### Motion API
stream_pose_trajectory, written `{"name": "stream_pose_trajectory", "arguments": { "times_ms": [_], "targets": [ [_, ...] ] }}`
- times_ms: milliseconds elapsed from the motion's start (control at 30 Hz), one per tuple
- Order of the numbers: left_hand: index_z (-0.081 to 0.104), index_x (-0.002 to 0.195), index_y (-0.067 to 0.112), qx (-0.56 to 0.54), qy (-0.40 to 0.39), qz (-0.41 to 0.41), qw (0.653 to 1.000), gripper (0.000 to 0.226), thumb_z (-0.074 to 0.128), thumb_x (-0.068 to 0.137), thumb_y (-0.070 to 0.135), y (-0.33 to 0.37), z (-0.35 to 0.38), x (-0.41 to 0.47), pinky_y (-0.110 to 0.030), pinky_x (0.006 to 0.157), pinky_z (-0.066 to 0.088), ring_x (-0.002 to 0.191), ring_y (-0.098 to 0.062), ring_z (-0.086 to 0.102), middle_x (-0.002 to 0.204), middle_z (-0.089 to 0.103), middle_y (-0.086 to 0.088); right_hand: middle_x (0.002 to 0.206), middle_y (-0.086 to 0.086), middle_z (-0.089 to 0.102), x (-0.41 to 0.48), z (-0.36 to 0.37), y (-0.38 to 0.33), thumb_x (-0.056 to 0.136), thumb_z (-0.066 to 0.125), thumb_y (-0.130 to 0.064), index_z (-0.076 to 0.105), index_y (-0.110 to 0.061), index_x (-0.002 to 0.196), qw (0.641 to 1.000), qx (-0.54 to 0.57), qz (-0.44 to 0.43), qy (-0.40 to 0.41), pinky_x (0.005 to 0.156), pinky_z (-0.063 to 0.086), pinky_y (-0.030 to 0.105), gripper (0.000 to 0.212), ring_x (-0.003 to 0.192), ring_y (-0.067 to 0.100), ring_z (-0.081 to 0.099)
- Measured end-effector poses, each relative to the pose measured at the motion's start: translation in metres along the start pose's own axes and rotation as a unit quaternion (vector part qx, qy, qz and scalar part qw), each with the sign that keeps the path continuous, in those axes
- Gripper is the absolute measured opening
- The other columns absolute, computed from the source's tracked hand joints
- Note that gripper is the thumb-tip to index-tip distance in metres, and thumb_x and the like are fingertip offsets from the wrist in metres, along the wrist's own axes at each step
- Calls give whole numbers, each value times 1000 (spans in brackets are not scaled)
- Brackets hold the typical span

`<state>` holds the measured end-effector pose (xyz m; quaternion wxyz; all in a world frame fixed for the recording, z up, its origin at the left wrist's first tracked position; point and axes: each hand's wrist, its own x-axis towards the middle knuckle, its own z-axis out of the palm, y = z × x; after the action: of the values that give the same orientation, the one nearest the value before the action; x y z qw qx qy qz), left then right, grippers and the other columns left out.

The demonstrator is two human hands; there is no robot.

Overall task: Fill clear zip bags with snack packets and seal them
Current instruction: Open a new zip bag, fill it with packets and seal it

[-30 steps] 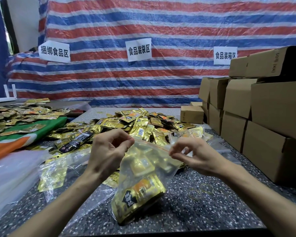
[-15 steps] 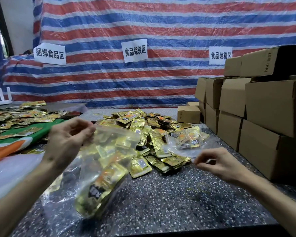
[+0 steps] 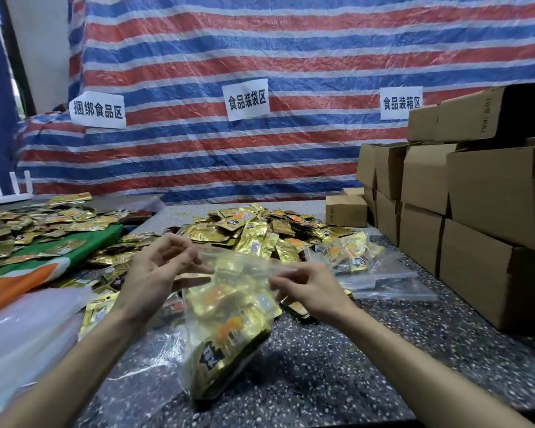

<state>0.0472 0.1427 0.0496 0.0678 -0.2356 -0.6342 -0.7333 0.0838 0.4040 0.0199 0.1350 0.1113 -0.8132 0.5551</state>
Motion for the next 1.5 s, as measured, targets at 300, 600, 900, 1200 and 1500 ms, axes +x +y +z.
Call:
{"name": "stream_pose_trajectory", "arguments": {
  "times_ms": [300,600,900,1200,1500],
  "targets": [
    [70,81,12,-46,15,-7,999,10,60,83,15,5,0,-5,-42,65,61,83,-36,73,84,70,-12,92,7,77,-18,-7,-6,84,66,-27,78,-21,96,985,134,-94,53,66,54,34,18,84,26,69],
    [68,84,0,-64,45,-32,996,10,61,86,8,5,10,-9,-40,66,61,80,-37,73,81,71,-17,92,4,78,-25,-13,-14,74,72,-14,78,-14,89,965,211,-111,106,66,57,22,16,84,12,72],
    [65,87,-4,-86,69,-62,992,11,57,92,2,4,18,-13,-35,60,60,74,-34,74,80,70,-20,85,9,76,-31,-16,-10,75,70,-14,76,-8,91,967,230,-77,83,64,58,23,18,75,14,70],
    [59,113,30,337,-18,117,934,25,68,90,34,16,33,-8,-18,89,40,108,0,54,118,59,15,79,3,67,-27,-3,-19,92,63,-3,68,-11,84,984,92,-120,98,66,53,24,13,73,13,62],
    [73,84,21,442,-192,143,865,3,73,87,23,39,64,3,-39,77,57,79,-6,64,82,70,9,82,1,67,-30,7,-26,93,66,-13,66,-15,86,986,21,-143,88,66,57,36,7,75,17,63]
  ]
}}
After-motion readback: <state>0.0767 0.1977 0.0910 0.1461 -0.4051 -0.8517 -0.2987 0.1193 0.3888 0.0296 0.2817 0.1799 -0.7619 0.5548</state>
